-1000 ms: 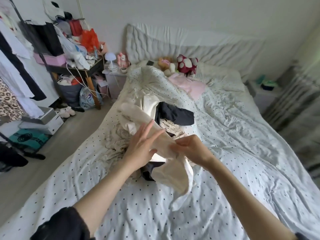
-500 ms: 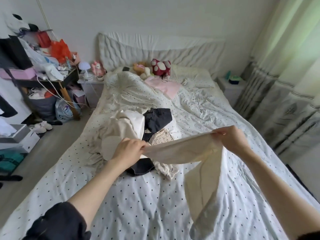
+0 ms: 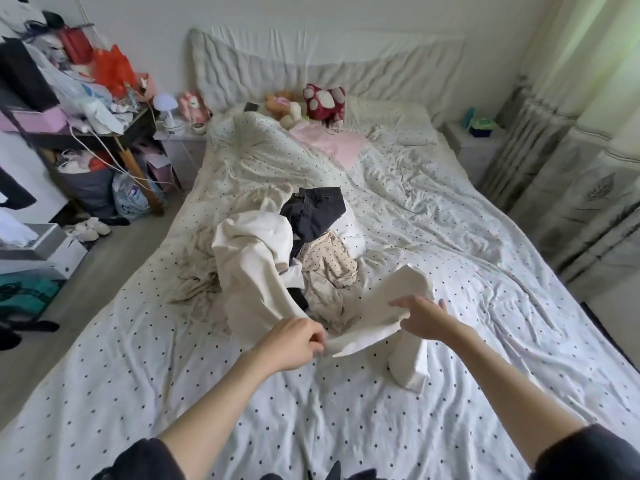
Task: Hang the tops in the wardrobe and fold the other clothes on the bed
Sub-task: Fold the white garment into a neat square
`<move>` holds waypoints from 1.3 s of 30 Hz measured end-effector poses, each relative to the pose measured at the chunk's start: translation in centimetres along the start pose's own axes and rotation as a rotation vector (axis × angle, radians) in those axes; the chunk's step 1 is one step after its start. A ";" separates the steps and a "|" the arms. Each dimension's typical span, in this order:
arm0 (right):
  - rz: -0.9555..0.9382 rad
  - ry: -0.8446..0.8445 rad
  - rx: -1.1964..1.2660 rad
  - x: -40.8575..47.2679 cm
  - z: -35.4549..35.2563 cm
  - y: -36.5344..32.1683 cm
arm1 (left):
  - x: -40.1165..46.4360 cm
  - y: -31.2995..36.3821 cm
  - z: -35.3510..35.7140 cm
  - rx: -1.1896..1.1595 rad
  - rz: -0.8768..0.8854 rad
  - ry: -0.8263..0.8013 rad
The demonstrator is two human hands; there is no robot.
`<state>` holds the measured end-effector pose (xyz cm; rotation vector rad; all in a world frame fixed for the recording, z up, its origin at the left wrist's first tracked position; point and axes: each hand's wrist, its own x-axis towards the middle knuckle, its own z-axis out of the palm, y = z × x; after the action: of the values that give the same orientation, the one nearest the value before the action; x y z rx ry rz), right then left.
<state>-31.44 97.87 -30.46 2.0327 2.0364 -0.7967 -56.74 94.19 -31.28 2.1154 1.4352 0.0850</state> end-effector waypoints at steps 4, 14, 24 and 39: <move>-0.181 0.066 0.076 1.0 1.7 -2.0 | 0.1 0.4 1.8 -0.147 0.019 -0.055; -0.125 -0.313 -0.095 4.2 5.4 -4.8 | 1.2 -10.2 -2.6 -0.169 -0.240 0.451; -0.295 -0.017 0.182 11.8 2.7 -15.3 | 8.1 -20.4 -7.7 -0.178 -0.438 0.374; -0.424 0.078 -0.025 17.2 2.8 -20.3 | 5.4 -18.8 -4.0 -0.206 -0.259 0.066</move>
<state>-52.84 112.97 -35.68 1.6611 2.5513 -0.7582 -71.57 105.40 -38.52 1.7636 1.6517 0.1954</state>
